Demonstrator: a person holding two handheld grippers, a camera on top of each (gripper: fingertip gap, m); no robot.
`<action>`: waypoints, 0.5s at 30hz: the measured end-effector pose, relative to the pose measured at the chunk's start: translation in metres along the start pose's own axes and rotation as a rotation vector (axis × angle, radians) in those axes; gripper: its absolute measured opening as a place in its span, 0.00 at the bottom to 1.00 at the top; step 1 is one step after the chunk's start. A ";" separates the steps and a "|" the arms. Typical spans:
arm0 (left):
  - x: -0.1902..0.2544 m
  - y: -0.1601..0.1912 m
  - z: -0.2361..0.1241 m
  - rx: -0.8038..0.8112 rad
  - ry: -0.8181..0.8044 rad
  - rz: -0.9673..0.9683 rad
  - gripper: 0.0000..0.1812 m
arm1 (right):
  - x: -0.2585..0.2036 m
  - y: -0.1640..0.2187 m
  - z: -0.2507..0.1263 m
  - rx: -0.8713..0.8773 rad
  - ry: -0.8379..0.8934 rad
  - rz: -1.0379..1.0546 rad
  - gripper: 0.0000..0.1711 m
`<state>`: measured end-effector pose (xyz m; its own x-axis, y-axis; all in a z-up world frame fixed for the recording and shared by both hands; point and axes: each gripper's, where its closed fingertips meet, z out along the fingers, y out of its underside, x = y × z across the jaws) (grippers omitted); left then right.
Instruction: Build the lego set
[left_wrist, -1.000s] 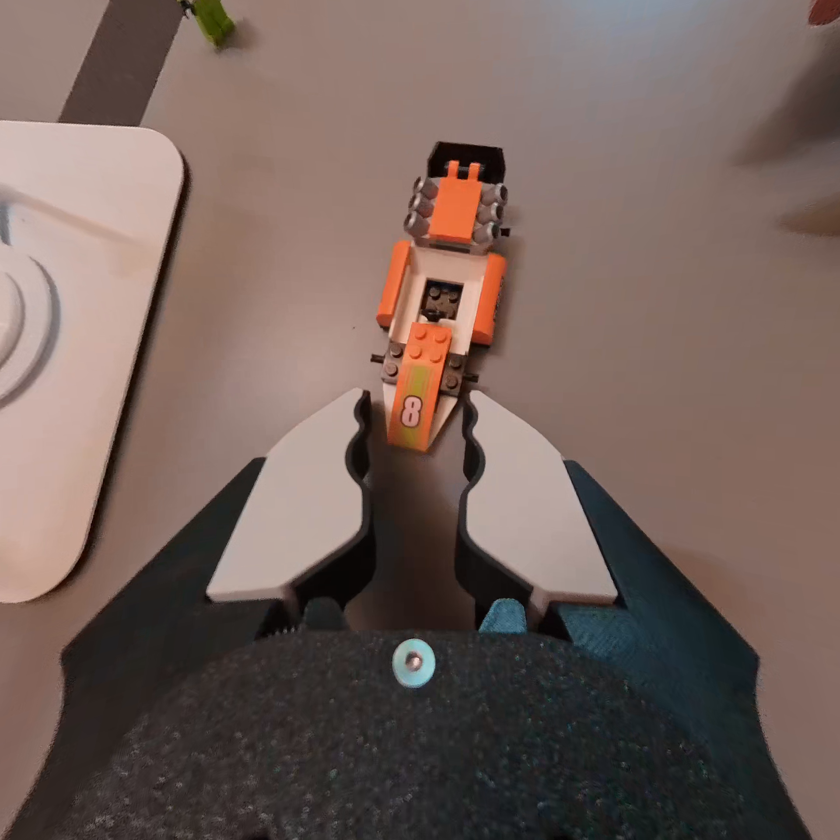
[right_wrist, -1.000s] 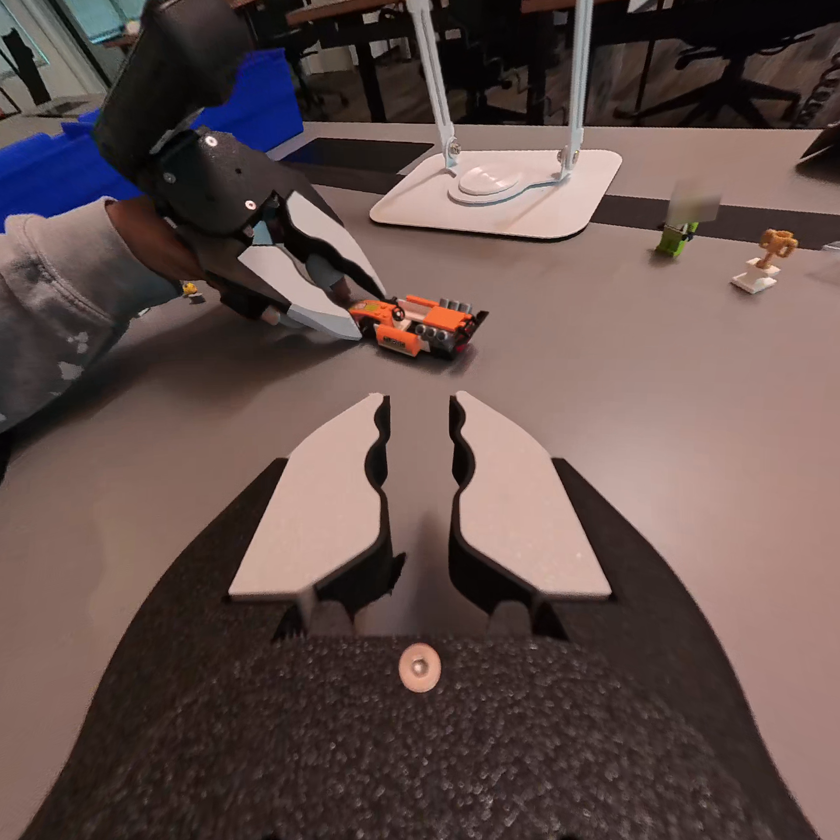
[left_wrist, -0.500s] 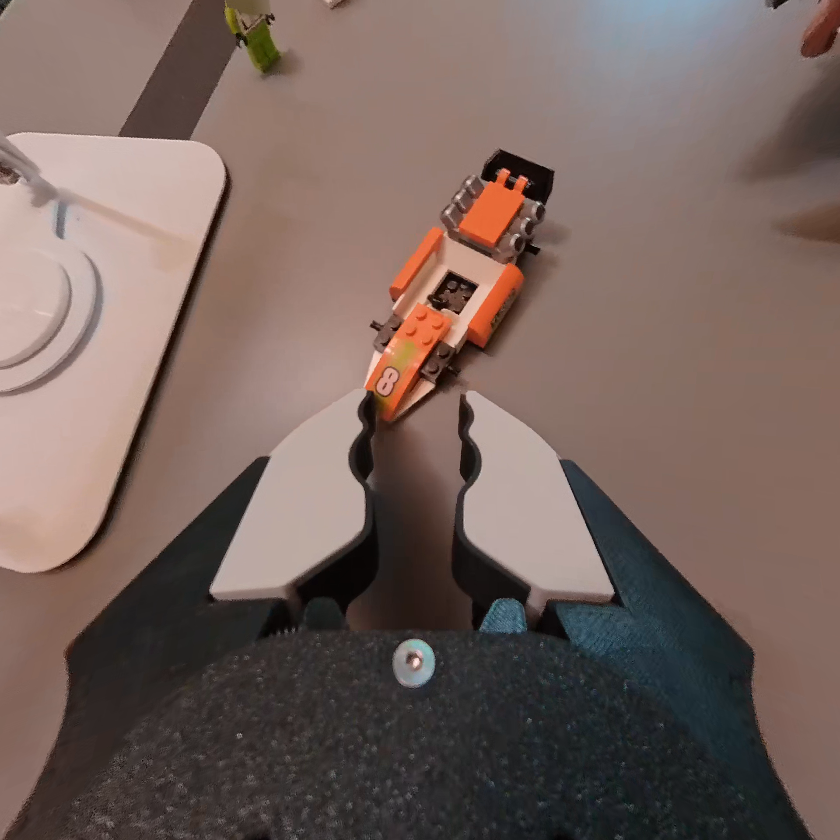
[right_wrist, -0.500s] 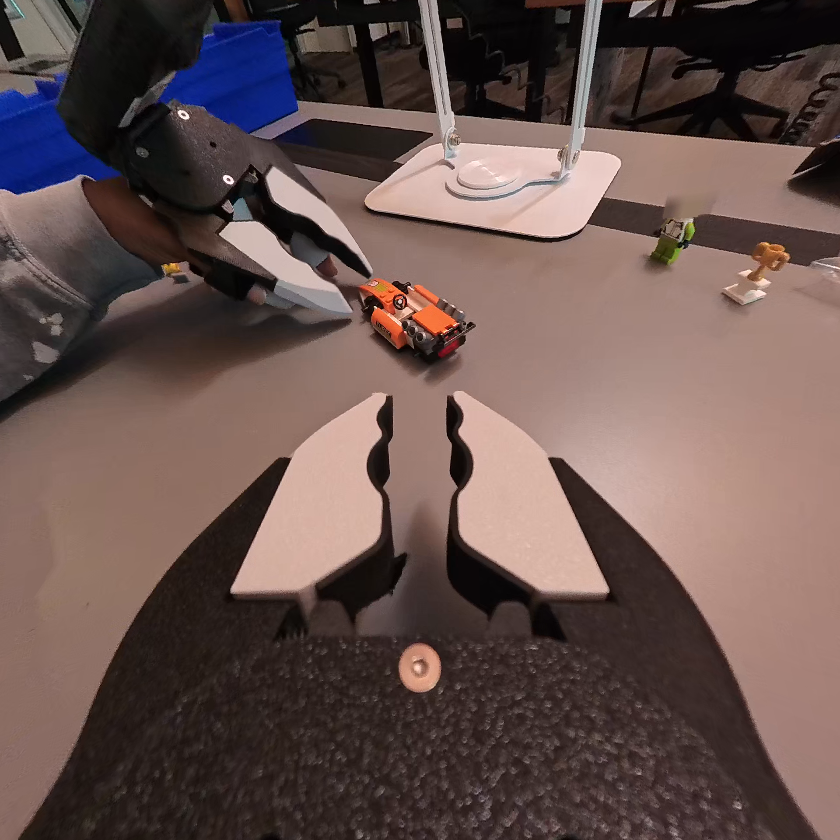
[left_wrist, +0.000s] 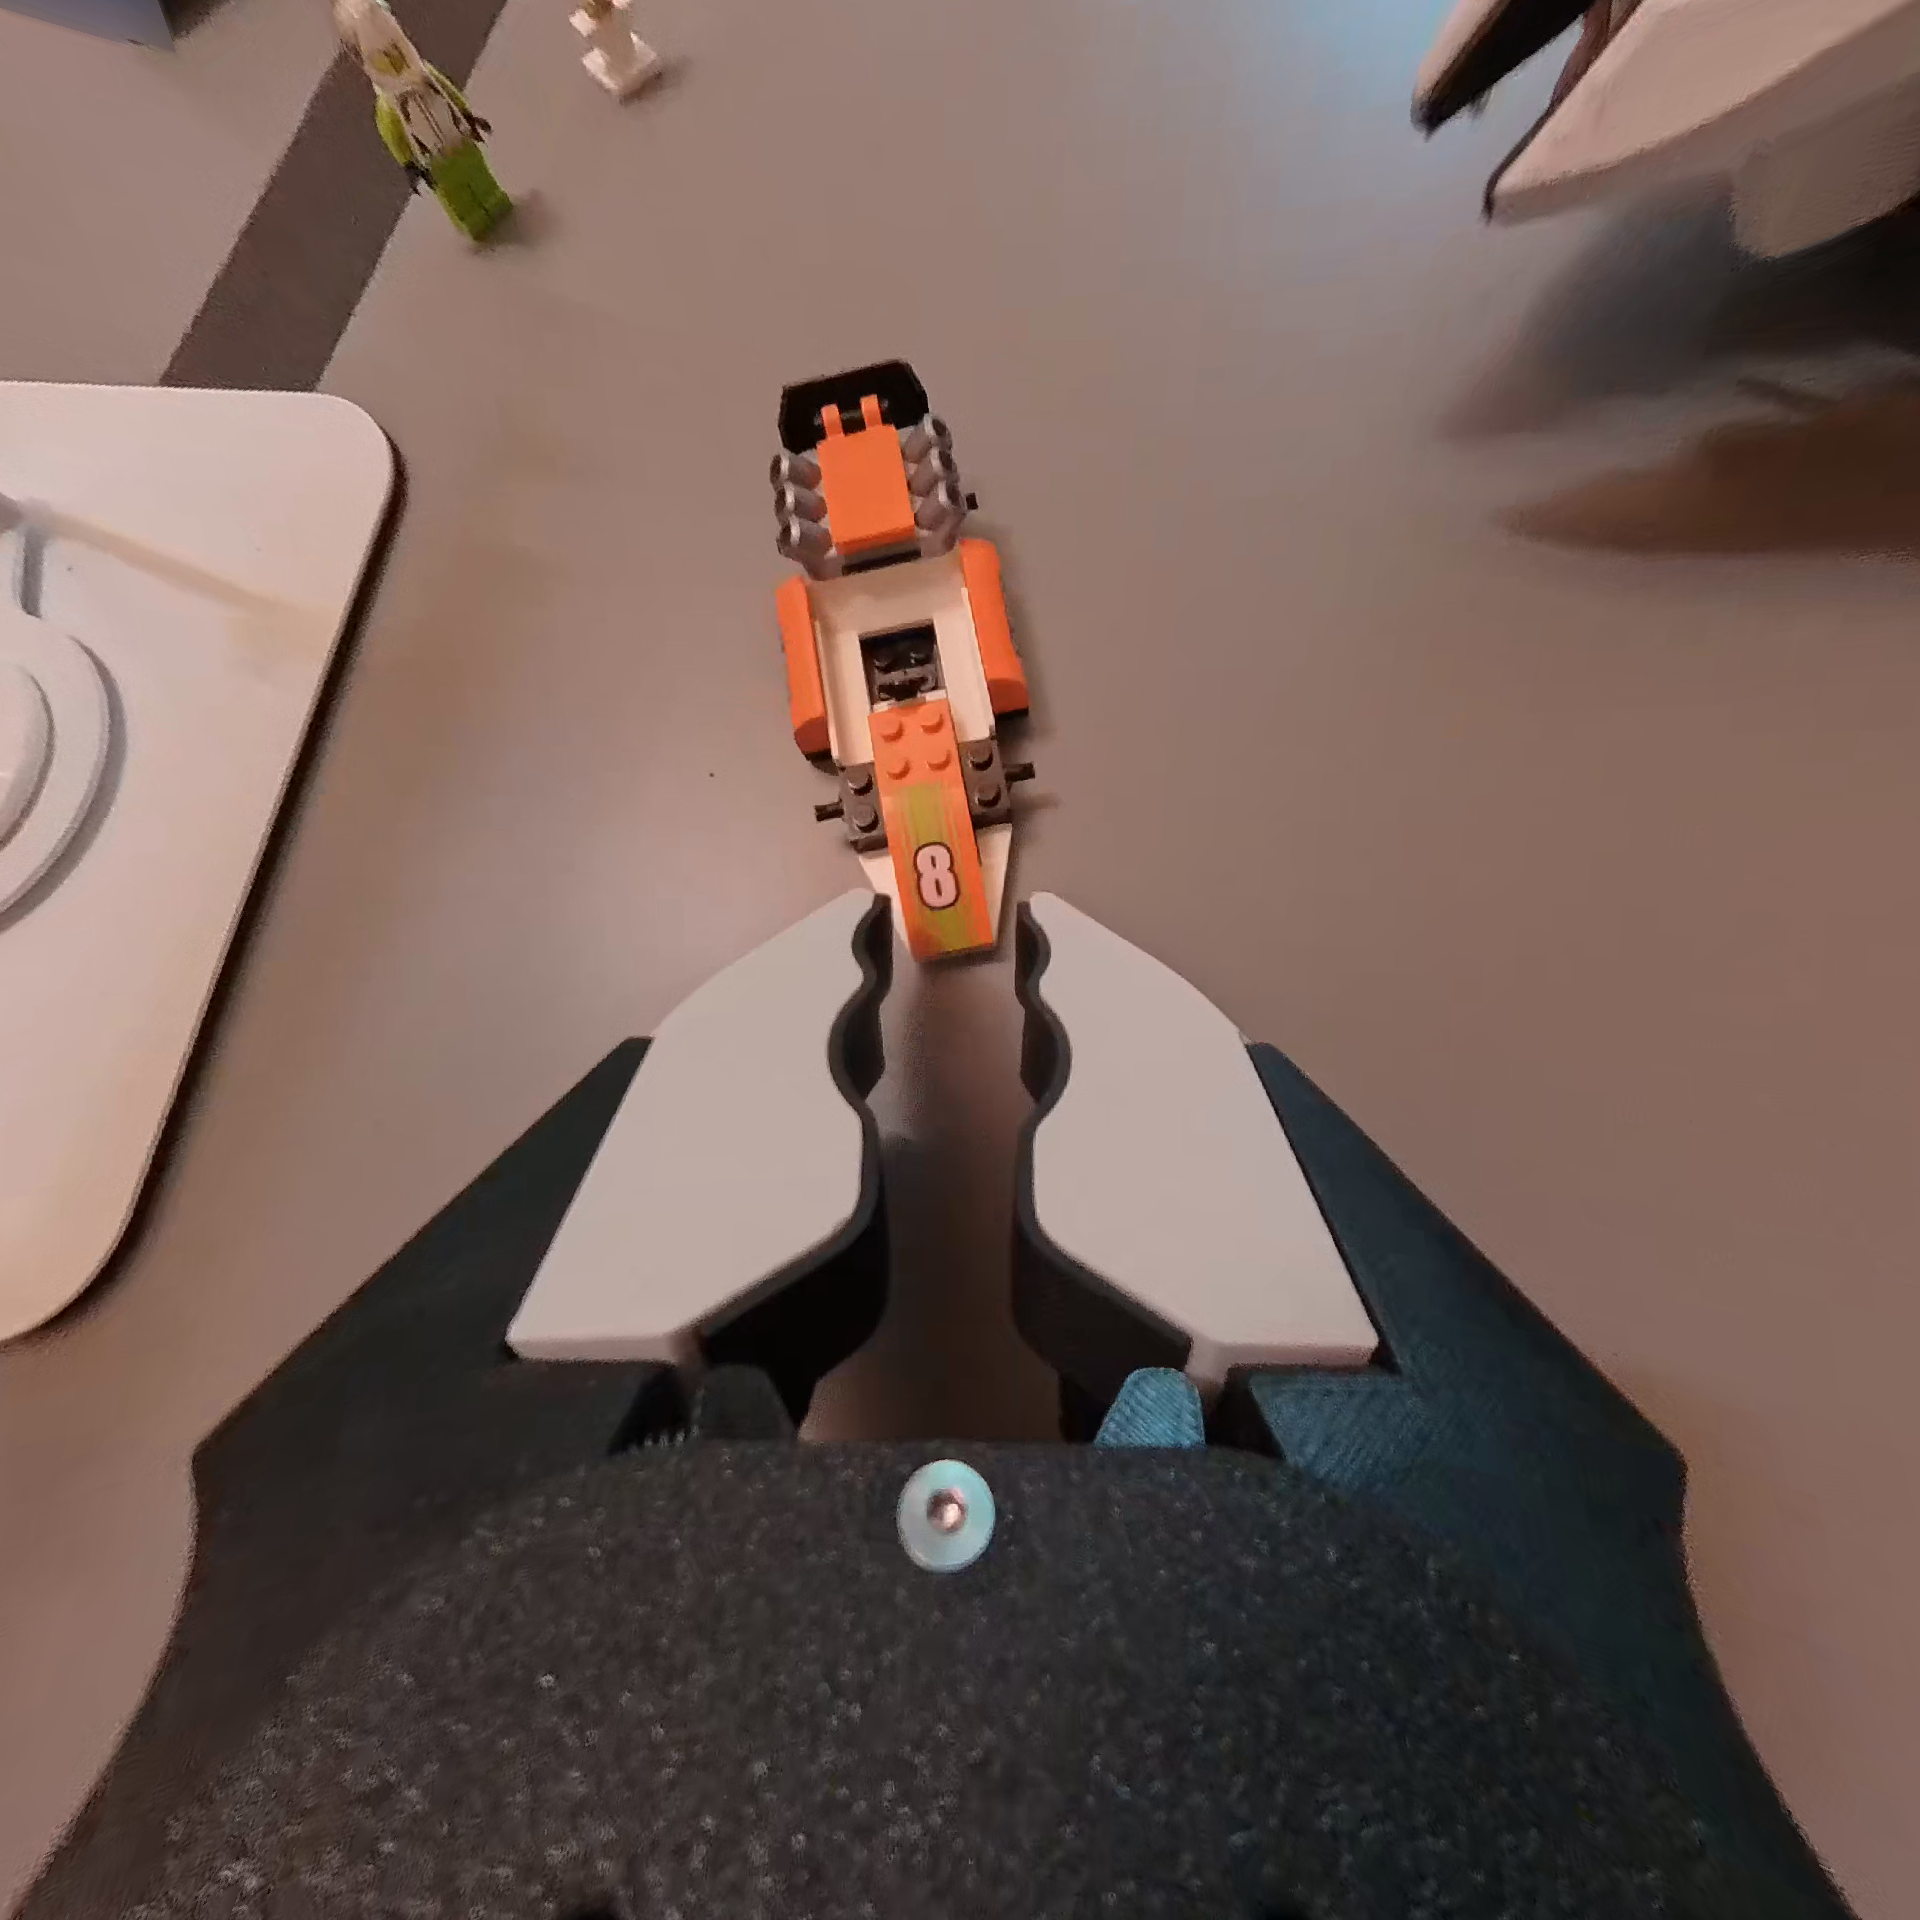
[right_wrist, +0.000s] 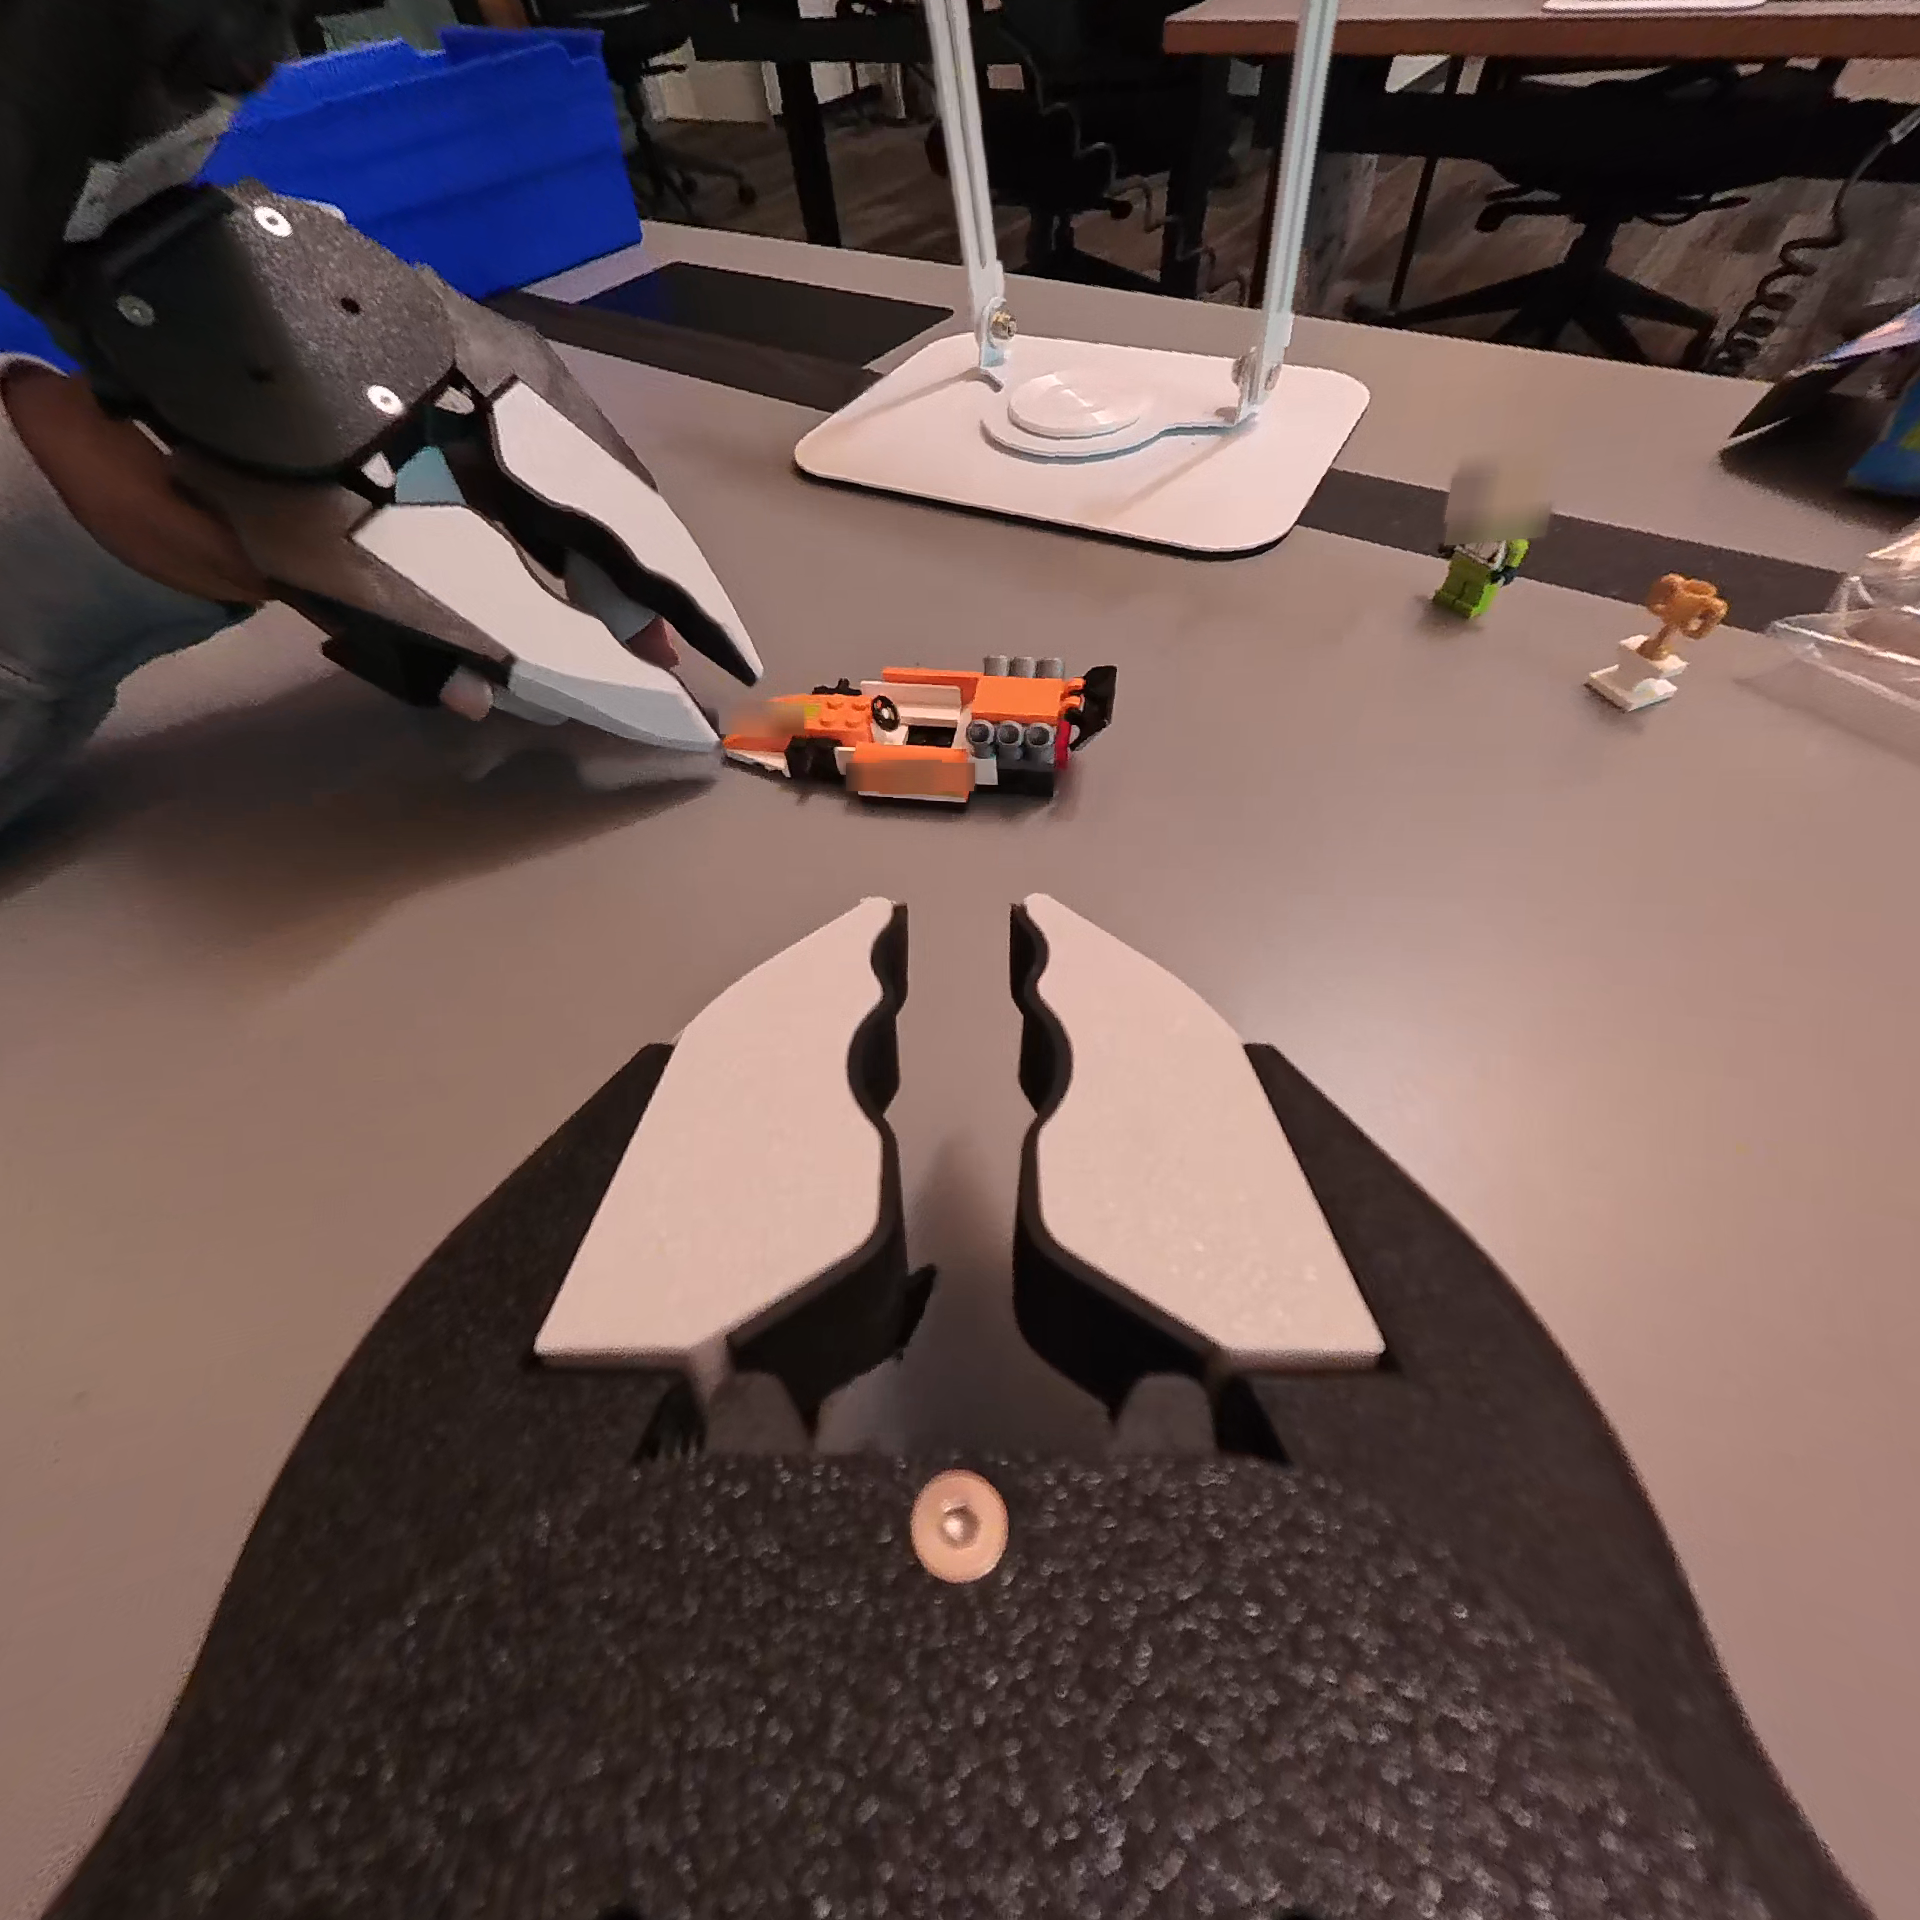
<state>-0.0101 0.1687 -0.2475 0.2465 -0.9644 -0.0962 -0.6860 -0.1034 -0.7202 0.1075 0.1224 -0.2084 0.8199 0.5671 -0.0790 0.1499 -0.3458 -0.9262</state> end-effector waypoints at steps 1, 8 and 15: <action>0.001 -0.004 -0.003 0.019 -0.014 -0.015 0.12 | 0.000 0.000 0.000 -0.001 0.010 -0.008 0.11; 0.017 -0.045 -0.044 0.273 -0.314 -0.156 0.00 | -0.011 -0.015 -0.002 0.020 0.159 0.020 0.04; 0.041 -0.047 -0.069 0.375 -0.485 -0.359 0.00 | -0.032 -0.016 0.026 -0.042 0.213 0.115 0.00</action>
<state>-0.0152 0.1174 -0.1702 0.7497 -0.6606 -0.0409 -0.2447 -0.2192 -0.9445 0.0645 0.1287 -0.2003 0.9301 0.3535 -0.0995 0.0683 -0.4327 -0.8990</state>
